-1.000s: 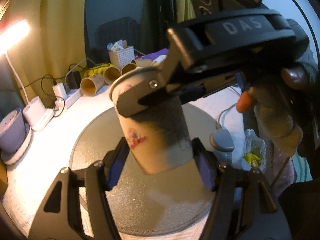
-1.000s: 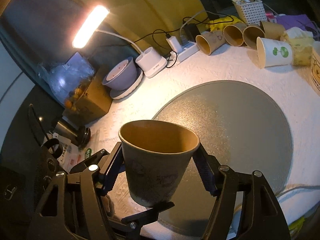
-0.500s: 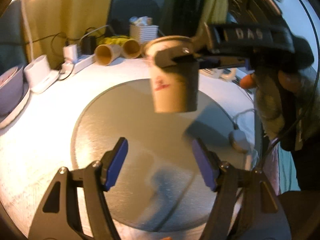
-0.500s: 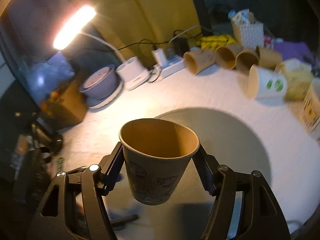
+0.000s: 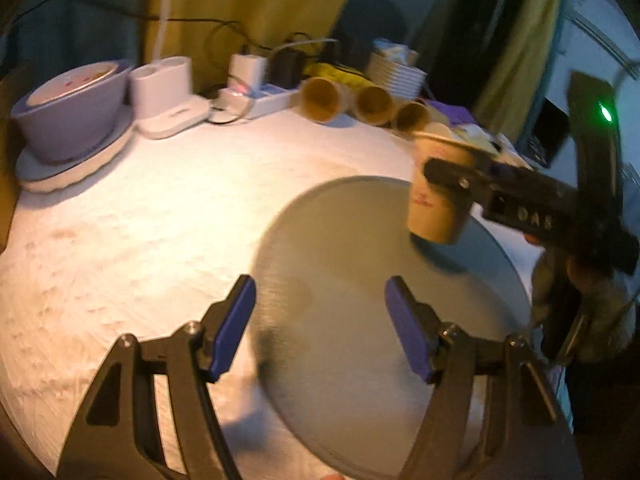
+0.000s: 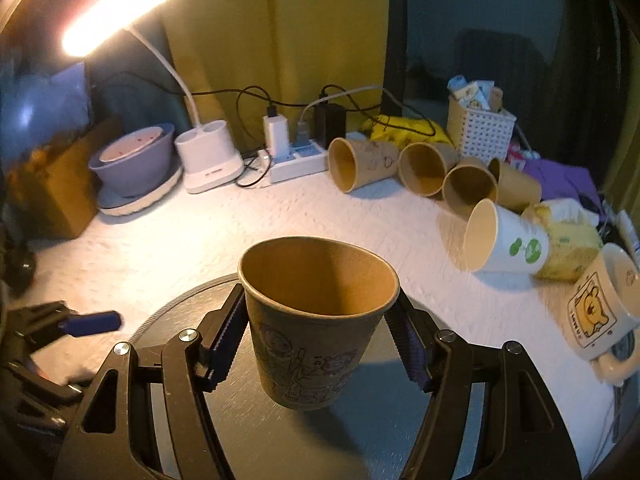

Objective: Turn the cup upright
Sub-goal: 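Lower the upright cup onto the grey mat with the right gripper and open it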

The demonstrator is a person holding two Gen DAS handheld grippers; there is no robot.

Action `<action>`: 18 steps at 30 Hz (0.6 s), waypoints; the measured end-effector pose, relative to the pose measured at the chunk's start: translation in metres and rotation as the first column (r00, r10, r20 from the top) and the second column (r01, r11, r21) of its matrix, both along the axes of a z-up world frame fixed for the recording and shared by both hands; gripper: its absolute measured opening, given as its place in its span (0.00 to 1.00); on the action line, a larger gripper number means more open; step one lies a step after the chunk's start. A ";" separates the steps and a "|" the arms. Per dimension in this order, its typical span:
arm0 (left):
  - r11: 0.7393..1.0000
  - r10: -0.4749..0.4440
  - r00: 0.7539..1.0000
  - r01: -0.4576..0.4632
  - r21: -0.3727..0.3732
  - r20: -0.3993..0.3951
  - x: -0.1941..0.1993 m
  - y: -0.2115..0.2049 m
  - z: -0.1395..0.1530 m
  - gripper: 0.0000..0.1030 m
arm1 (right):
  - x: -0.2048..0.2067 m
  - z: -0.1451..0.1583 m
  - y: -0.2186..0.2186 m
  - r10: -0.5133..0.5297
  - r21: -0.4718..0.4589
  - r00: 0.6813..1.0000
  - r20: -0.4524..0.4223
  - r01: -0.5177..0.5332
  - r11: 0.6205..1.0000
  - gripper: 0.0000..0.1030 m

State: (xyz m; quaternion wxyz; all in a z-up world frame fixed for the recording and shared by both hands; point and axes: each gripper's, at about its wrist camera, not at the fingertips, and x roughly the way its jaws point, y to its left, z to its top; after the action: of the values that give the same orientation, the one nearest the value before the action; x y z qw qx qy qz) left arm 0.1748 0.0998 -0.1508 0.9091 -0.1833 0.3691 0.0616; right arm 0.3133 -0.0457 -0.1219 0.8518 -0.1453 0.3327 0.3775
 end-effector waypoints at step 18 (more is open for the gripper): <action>0.997 0.077 0.997 -0.077 0.011 -0.003 -0.006 0.000 0.000 0.67 | -0.028 -0.017 -0.003 -0.020 -0.038 0.998 0.061 0.022 0.999 0.72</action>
State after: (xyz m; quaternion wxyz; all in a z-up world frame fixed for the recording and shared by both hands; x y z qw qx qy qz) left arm 0.1685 0.1000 -0.1510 0.9064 -0.1923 0.3630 0.0988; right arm 0.2855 -0.0492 -0.1392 0.8625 -0.1693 0.3156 0.3575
